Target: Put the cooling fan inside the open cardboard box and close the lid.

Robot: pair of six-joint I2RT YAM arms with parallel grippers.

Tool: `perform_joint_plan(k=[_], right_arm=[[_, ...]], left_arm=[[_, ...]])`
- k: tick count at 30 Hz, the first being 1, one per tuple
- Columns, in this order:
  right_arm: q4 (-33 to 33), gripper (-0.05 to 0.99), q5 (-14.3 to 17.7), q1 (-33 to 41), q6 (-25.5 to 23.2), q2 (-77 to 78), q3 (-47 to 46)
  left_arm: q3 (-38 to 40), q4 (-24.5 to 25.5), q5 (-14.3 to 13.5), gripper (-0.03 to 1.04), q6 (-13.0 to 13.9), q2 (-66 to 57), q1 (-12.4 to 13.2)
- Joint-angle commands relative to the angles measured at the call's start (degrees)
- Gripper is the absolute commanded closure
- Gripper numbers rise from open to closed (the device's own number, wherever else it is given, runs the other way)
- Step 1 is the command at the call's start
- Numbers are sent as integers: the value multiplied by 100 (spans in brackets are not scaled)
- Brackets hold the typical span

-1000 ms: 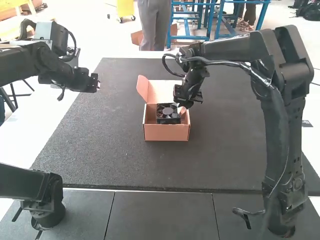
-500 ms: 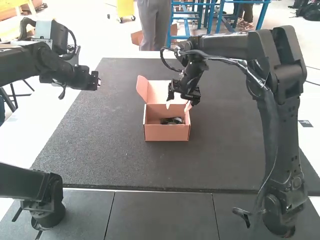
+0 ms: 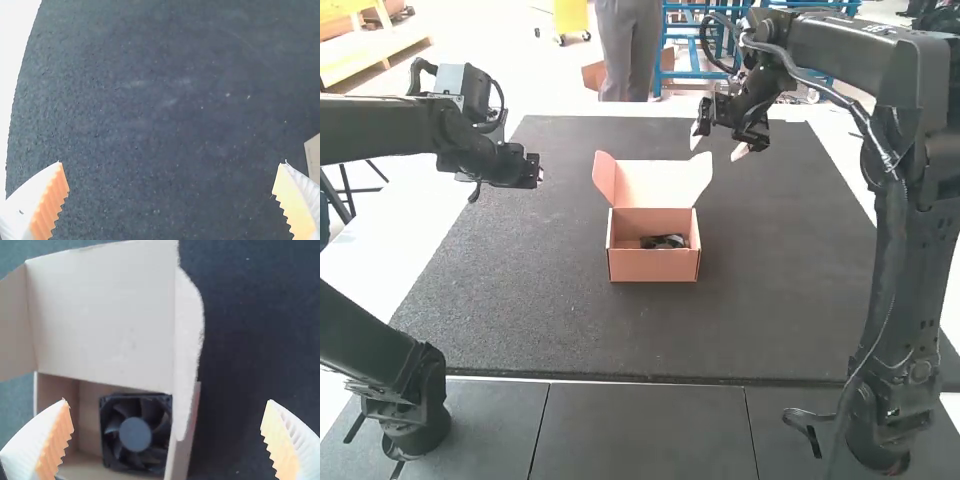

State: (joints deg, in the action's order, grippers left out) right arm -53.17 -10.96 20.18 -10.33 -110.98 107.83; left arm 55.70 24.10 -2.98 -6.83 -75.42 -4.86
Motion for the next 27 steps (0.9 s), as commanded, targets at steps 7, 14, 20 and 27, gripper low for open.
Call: perform_joint_plan(k=[7,14,20,27], right_arm=[[1063,4,551,-15,1340,797,-1212],[1581,4,551,-59,1305,815,-1616],[2372,4,586,-67,1103,744,-1757],[2478,4,586,-76,1042,463,-1572]], left_arm=[[670,-397,17,4,-222,-746,-164],[1127,-617,17,4,-310,-1406,-173],[1514,-731,52,4,-310,-1968,-182],[2024,-740,140,4,-319,-2451,-437]])
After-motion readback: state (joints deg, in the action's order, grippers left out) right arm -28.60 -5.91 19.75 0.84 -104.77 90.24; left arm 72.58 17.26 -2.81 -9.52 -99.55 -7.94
